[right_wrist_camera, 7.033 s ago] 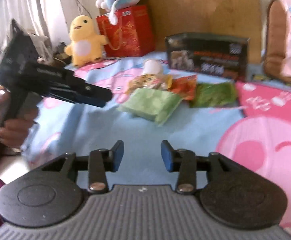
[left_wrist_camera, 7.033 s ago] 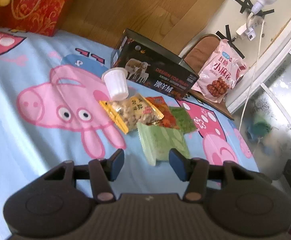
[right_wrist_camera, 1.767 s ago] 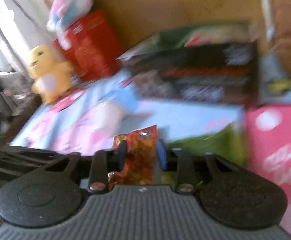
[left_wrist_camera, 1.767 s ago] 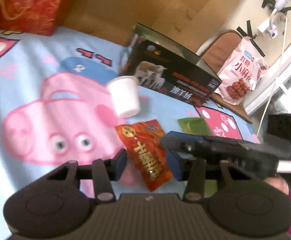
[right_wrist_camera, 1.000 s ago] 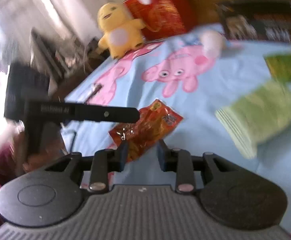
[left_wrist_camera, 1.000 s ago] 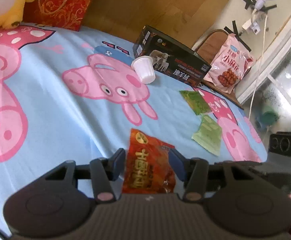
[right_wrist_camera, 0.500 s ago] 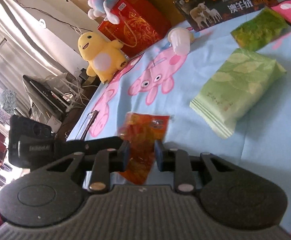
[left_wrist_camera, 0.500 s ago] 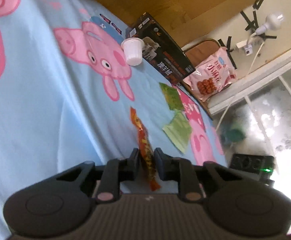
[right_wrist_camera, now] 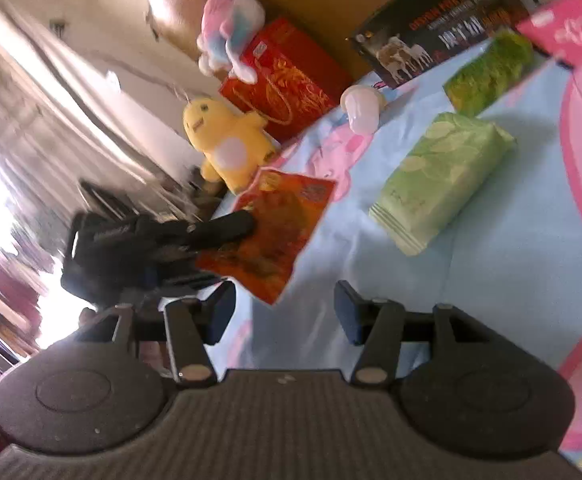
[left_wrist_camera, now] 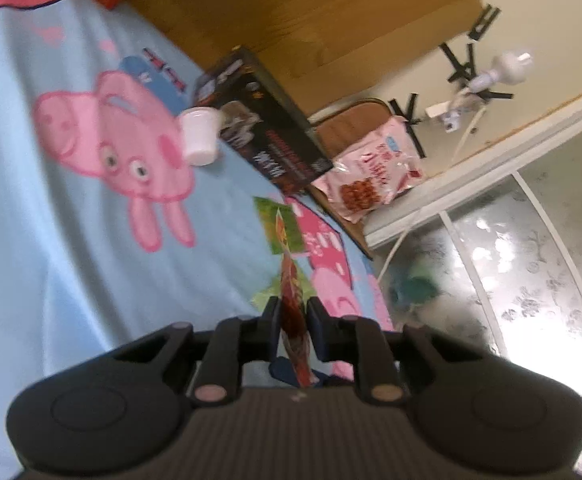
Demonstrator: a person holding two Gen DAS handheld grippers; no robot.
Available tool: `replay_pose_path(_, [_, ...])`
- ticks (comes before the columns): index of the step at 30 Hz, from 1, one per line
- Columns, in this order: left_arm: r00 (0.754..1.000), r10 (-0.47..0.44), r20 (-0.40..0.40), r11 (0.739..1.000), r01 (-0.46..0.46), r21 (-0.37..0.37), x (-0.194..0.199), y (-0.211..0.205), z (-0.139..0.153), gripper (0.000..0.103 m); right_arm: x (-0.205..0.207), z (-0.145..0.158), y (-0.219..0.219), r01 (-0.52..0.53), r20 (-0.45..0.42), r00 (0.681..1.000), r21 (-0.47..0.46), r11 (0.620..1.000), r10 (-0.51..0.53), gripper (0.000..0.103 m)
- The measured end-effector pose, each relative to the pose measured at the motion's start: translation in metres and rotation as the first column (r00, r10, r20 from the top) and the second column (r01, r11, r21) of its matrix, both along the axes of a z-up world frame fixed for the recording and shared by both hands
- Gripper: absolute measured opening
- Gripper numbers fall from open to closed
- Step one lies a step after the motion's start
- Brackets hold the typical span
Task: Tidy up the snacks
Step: 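Lift the orange-red bag and carry it over the black tin, then open the left tool to drop the orange-red bag into the tin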
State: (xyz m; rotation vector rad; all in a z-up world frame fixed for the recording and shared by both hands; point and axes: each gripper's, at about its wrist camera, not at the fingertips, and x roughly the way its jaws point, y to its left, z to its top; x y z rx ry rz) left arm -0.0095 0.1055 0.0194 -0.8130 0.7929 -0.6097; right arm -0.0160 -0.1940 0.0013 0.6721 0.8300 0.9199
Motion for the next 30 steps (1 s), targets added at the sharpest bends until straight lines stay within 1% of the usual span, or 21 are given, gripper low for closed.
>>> replay_pose_path(2, [1.0,-0.017,0.006,1.0,0.017,0.011,0.002,-0.006,0.004,0.015,0.004,-0.001,-0.003,-0.006,-0.023,1.0,0.069,0.998,0.007,0.058])
replay_pose_path(4, [0.999,-0.037,0.011,0.999,0.037,0.016,0.006,-0.014,0.006,0.015,0.008,0.001,-0.003,-0.028,-0.029,0.999,0.112,0.993,0.032,0.054])
replay_pose_path(5, [0.999,-0.038,0.019,0.999,0.037,0.033,0.008,-0.018,0.008,0.015,0.008,0.003,-0.002,-0.037,-0.021,0.999,0.116,0.993,0.039,0.038])
replay_pose_path(6, [0.999,-0.041,0.028,0.997,0.039,0.061,0.012,-0.021,0.012,0.015,0.008,0.005,-0.002,-0.033,-0.007,0.999,0.101,0.994,0.034,0.029])
replay_pose_path(7, [0.998,-0.049,0.033,0.996,0.046,0.08,0.016,-0.024,0.015,0.016,0.008,0.008,-0.001,-0.02,0.013,1.0,0.076,0.997,0.019,0.023])
replay_pose_path(8, [0.998,-0.055,0.04,0.994,0.051,0.098,0.02,-0.028,0.019,0.016,0.008,0.011,-0.003,-0.008,0.034,0.999,0.069,0.998,0.006,0.02])
replay_pose_path(11, [0.993,-0.081,0.083,0.982,0.065,0.175,0.036,-0.044,0.034,0.016,0.012,0.021,-0.012,0.033,0.08,0.996,0.058,0.998,-0.038,0.014])
replay_pose_path(16, [0.973,-0.139,0.184,0.951,0.079,0.299,0.079,-0.074,0.067,0.019,0.035,0.043,-0.024,0.107,0.182,0.977,0.01,0.994,-0.107,0.014])
replay_pose_path(18, [0.965,-0.141,0.223,0.936,0.056,0.348,0.103,-0.085,0.079,0.021,0.053,0.054,-0.03,0.137,0.206,0.969,-0.002,0.991,-0.133,0.014])
replay_pose_path(21, [0.96,-0.12,0.254,0.921,0.012,0.388,0.142,-0.093,0.089,0.023,0.087,0.072,-0.034,0.175,0.279,0.948,-0.057,0.983,-0.153,0.014])
replay_pose_path(22, [0.959,-0.109,0.262,0.915,-0.006,0.403,0.154,-0.095,0.091,0.025,0.097,0.074,-0.036,0.18,0.294,0.944,-0.074,0.981,-0.151,0.014])
replay_pose_path(24, [0.954,-0.081,0.288,0.89,-0.061,0.452,0.178,-0.099,0.094,0.03,0.124,0.08,-0.032,0.199,0.316,0.936,-0.11,0.974,-0.156,0.014])
replay_pose_path(26, [0.948,-0.045,0.316,0.851,-0.13,0.51,0.201,-0.104,0.096,0.035,0.153,0.084,-0.025,0.217,0.336,0.928,-0.137,0.966,-0.161,0.014])
replay_pose_path(27, [0.945,-0.033,0.326,0.82,-0.161,0.55,0.213,-0.107,0.094,0.038,0.164,0.085,-0.022,0.223,0.346,0.924,-0.149,0.963,-0.161,0.015])
replay_pose_path(28, [0.945,-0.026,0.325,0.787,-0.181,0.59,0.223,-0.111,0.091,0.043,0.179,0.085,-0.016,0.23,0.353,0.922,-0.172,0.958,-0.158,0.015])
replay_pose_path(30, [0.953,-0.005,0.304,0.717,-0.208,0.665,0.238,-0.116,0.082,0.044,0.199,0.082,-0.005,0.257,0.372,0.915,-0.239,0.937,-0.156,0.018])
